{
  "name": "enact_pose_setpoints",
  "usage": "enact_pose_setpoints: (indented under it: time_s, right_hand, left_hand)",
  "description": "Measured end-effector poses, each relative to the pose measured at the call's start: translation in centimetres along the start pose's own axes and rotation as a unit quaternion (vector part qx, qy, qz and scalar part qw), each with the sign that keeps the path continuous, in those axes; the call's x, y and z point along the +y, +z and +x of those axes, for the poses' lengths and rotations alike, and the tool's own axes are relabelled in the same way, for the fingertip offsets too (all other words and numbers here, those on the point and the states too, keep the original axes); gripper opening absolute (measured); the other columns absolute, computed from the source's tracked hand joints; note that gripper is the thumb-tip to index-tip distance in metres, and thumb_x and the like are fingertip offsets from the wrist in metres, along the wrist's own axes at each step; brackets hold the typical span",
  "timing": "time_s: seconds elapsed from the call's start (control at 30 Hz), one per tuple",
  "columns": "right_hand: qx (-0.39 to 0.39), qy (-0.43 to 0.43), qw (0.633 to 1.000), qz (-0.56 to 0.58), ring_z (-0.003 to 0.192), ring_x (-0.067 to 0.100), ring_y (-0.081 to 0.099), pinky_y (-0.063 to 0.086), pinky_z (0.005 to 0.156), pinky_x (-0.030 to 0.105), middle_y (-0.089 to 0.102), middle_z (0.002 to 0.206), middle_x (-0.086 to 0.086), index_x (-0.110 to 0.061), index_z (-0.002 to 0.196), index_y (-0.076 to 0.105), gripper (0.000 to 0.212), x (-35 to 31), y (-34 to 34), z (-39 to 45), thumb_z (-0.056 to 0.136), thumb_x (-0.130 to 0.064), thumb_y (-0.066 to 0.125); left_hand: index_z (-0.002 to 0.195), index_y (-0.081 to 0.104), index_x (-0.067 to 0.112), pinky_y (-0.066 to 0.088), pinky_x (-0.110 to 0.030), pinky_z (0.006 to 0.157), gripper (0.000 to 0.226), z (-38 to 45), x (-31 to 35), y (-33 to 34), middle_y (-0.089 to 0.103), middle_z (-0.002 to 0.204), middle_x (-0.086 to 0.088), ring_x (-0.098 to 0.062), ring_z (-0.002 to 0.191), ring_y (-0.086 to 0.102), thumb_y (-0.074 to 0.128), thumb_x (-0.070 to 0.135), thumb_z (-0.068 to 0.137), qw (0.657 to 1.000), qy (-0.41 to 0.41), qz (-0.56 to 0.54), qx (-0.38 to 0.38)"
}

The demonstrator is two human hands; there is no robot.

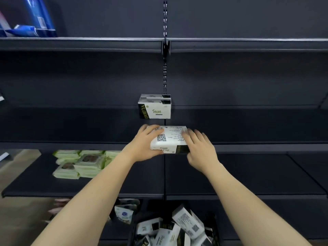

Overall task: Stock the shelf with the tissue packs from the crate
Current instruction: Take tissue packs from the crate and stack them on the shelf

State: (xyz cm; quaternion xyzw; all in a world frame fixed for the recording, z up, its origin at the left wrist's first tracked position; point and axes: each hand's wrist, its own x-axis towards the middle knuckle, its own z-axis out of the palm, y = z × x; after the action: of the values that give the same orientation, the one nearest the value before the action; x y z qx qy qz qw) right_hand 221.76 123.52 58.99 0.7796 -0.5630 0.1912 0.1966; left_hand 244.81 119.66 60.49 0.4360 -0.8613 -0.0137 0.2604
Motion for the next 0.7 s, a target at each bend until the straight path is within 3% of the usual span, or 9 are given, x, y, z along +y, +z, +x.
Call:
enact_pose_setpoints:
  time_s: [0.13,0.33,0.57,0.63,0.7]
  right_hand:
    - [0.009,-0.013,1.000,-0.002,0.108,0.036,0.058,0.048,0.092,0.048,0.059,0.121,0.012,-0.009,0.122,0.057,0.080,-0.4,1.6,2.6,0.046,-0.008,0.078]
    - [0.003,-0.011,1.000,0.020,0.108,0.037,0.059,0.046,0.093,0.050,0.061,0.121,0.012,-0.008,0.121,0.059,0.080,-1.0,3.6,5.3,0.044,-0.009,0.080]
    - [-0.020,0.004,0.999,0.034,0.113,0.039,0.057,0.040,0.097,0.052,0.058,0.127,0.016,-0.006,0.127,0.056,0.083,-1.6,5.1,7.5,0.048,-0.009,0.082]
    - [-0.032,0.005,0.999,0.038,0.118,0.039,0.053,0.036,0.101,0.052,0.054,0.132,0.018,-0.005,0.131,0.052,0.081,-1.8,5.2,7.8,0.054,-0.008,0.079]
    - [-0.044,0.007,0.998,0.043,0.124,0.039,0.047,0.031,0.106,0.051,0.048,0.137,0.017,-0.006,0.136,0.046,0.079,-1.9,5.1,8.1,0.061,-0.010,0.073]
  left_hand:
    - [0.142,0.039,0.021,0.010,-0.039,0.116,0.083,1.4,-2.8,0.1,0.034,0.146,0.003,-0.029,0.138,0.023,0.078,0.041,0.072,0.999,-0.031,-0.011,-0.027]
    - [0.143,0.039,0.025,0.023,-0.038,0.114,0.083,2.9,-5.8,-0.1,0.033,0.145,0.010,-0.018,0.136,0.024,0.079,0.040,0.072,0.993,-0.065,-0.073,-0.065]
    - [0.141,0.040,0.026,0.025,-0.039,0.114,0.083,4.3,-8.5,0.6,0.032,0.145,0.010,-0.017,0.136,0.027,0.080,0.042,0.070,0.986,-0.084,-0.119,-0.087]
    - [0.140,0.043,0.023,0.026,-0.035,0.113,0.082,4.8,-8.9,0.5,0.036,0.144,0.007,-0.017,0.135,0.031,0.081,0.041,0.069,0.987,-0.068,-0.119,-0.087]
    - [0.137,0.047,0.017,0.026,-0.022,0.108,0.079,5.3,-9.1,0.1,0.041,0.141,0.003,-0.014,0.130,0.037,0.083,0.035,0.069,0.987,-0.059,-0.124,-0.086]
